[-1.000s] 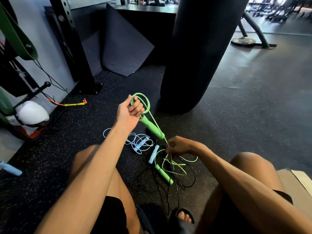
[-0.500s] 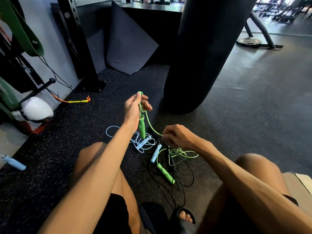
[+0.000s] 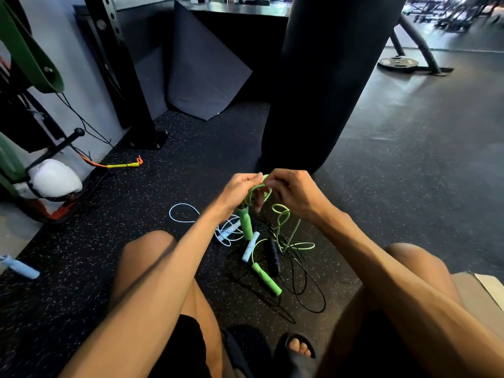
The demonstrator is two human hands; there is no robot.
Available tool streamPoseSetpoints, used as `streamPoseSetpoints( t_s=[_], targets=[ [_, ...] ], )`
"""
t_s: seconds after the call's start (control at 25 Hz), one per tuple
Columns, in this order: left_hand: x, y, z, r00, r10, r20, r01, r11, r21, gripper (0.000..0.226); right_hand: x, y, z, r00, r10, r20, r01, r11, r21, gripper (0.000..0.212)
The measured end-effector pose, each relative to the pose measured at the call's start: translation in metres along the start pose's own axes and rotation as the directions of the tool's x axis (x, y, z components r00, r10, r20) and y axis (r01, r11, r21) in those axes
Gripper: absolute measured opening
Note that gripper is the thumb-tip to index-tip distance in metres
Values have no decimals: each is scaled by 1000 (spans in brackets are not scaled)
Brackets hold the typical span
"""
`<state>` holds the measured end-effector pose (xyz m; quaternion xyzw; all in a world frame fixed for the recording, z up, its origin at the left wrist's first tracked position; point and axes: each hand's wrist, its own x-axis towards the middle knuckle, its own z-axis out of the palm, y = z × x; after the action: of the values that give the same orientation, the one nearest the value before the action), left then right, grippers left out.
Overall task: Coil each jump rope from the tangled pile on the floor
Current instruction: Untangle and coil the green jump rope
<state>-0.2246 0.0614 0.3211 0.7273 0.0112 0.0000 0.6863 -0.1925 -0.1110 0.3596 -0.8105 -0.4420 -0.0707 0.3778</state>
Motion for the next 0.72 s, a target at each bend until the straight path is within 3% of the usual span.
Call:
streamPoseSetpoints(
  t_s=[0.2,0.44,0.56,0.72],
  targets=[
    [-7,5,9,977,-92,190,123,980,-159,40,3,16,-9,982,123,-147,-117,992,50,12],
    [-9,16,13,932,-148,331,238,939,-250,44,-2,40,6,960,239,-145,-224,968,111,14],
    [-7,17,8,952,-142,271,237,903,-358,46,-7,55,19,937,348,6,-345,926,156,21],
    [-5,16,-4,982,-92,164,162,857,-489,48,-18,70,28,855,401,328,-411,911,-43,18]
  ],
)
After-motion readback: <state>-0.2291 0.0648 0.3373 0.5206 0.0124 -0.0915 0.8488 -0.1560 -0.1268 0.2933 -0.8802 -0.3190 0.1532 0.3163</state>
